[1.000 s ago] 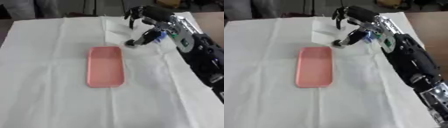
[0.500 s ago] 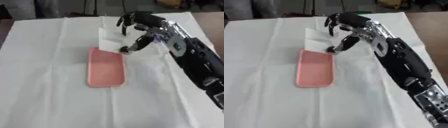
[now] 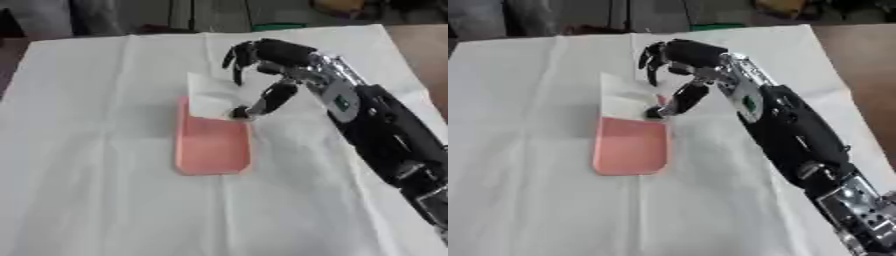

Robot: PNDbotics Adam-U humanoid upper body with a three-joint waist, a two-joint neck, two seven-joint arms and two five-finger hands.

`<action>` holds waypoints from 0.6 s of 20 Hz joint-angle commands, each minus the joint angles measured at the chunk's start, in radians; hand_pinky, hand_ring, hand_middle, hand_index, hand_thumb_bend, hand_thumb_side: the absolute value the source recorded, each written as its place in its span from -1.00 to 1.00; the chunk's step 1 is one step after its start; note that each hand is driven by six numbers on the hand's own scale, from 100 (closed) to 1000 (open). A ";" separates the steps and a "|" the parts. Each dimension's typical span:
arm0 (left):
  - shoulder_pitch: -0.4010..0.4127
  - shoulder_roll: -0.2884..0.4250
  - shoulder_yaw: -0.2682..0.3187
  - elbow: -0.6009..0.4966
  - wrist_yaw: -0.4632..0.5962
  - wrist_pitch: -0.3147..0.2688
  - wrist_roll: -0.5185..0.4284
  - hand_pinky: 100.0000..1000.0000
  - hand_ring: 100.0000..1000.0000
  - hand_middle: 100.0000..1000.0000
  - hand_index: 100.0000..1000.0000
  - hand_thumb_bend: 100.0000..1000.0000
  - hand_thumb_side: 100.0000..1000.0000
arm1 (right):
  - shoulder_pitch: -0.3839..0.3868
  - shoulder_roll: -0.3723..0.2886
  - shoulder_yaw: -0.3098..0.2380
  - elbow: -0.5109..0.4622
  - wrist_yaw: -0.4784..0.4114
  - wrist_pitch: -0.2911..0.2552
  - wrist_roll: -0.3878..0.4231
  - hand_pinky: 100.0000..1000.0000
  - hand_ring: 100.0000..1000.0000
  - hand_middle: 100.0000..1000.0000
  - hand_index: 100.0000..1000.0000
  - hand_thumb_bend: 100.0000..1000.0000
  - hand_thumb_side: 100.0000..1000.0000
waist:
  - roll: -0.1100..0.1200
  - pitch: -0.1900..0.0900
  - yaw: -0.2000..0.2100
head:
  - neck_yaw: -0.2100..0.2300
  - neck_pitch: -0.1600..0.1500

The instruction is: Pick up objects on the table and place them in the box.

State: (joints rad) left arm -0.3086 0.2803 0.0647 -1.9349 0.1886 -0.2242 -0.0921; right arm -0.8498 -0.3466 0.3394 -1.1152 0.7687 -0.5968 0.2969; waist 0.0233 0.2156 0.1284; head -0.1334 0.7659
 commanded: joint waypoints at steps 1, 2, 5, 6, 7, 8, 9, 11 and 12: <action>-0.014 0.011 -0.001 -0.017 0.005 -0.001 -0.004 0.27 0.24 0.28 0.53 -0.66 0.60 | -0.014 0.003 -0.003 0.001 0.004 -0.007 0.011 0.44 0.29 0.46 -0.12 -0.13 -0.16 | 0.002 -0.014 0.001 | 0.002 0.004; -0.013 0.010 -0.001 -0.017 0.005 -0.001 -0.004 0.27 0.24 0.28 0.53 -0.66 0.60 | -0.013 0.005 -0.003 0.004 0.006 -0.008 0.013 0.44 0.29 0.46 -0.12 -0.13 -0.16 | 0.002 -0.014 0.001 | 0.002 0.004; -0.014 0.010 -0.001 -0.017 0.005 -0.001 -0.005 0.27 0.24 0.28 0.53 -0.66 0.60 | -0.012 0.007 0.001 0.011 0.013 -0.014 0.017 0.50 0.37 0.51 0.28 0.04 0.03 | 0.002 -0.014 0.001 | 0.002 0.004; -0.014 0.010 -0.002 -0.017 0.005 -0.001 -0.005 0.27 0.24 0.28 0.53 -0.66 0.60 | -0.010 0.008 0.004 0.014 0.019 -0.018 0.027 0.50 0.37 0.51 0.28 0.04 0.03 | 0.002 -0.014 0.001 | 0.002 0.004; -0.013 0.010 -0.002 -0.017 0.006 -0.001 -0.005 0.27 0.24 0.28 0.53 -0.66 0.60 | -0.008 0.007 0.009 0.022 0.028 -0.022 0.039 0.57 0.46 0.57 0.52 0.11 0.17 | 0.002 -0.014 0.001 | 0.003 0.004; -0.013 0.010 -0.002 -0.017 0.006 -0.001 -0.005 0.27 0.24 0.28 0.53 -0.66 0.60 | -0.007 0.008 0.009 0.028 0.037 -0.025 0.055 0.57 0.46 0.57 0.52 0.11 0.17 | 0.002 -0.014 0.001 | 0.003 0.004; -0.013 0.010 -0.001 -0.017 0.006 -0.001 -0.005 0.27 0.24 0.28 0.53 -0.66 0.60 | -0.008 0.009 0.006 0.030 0.041 -0.027 0.070 0.57 0.46 0.57 0.52 0.11 0.17 | 0.002 -0.014 0.001 | 0.003 0.004; -0.012 0.010 -0.001 -0.017 0.006 -0.001 -0.005 0.27 0.24 0.28 0.53 -0.66 0.60 | -0.008 0.010 0.000 0.030 0.038 -0.029 0.093 0.57 0.46 0.57 0.52 0.11 0.17 | 0.002 -0.014 0.000 | 0.004 0.004; -0.012 0.010 -0.001 -0.017 0.005 -0.001 -0.005 0.27 0.24 0.28 0.53 -0.66 0.60 | -0.008 0.010 -0.002 0.028 0.035 -0.029 0.101 0.57 0.46 0.57 0.52 0.11 0.17 | 0.002 -0.014 0.000 | 0.004 0.004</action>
State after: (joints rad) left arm -0.3087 0.2800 0.0619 -1.9349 0.1895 -0.2244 -0.0927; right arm -0.8435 -0.3296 0.3478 -1.0786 0.7998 -0.6234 0.3851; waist 0.0232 0.2157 0.1286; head -0.1327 0.7659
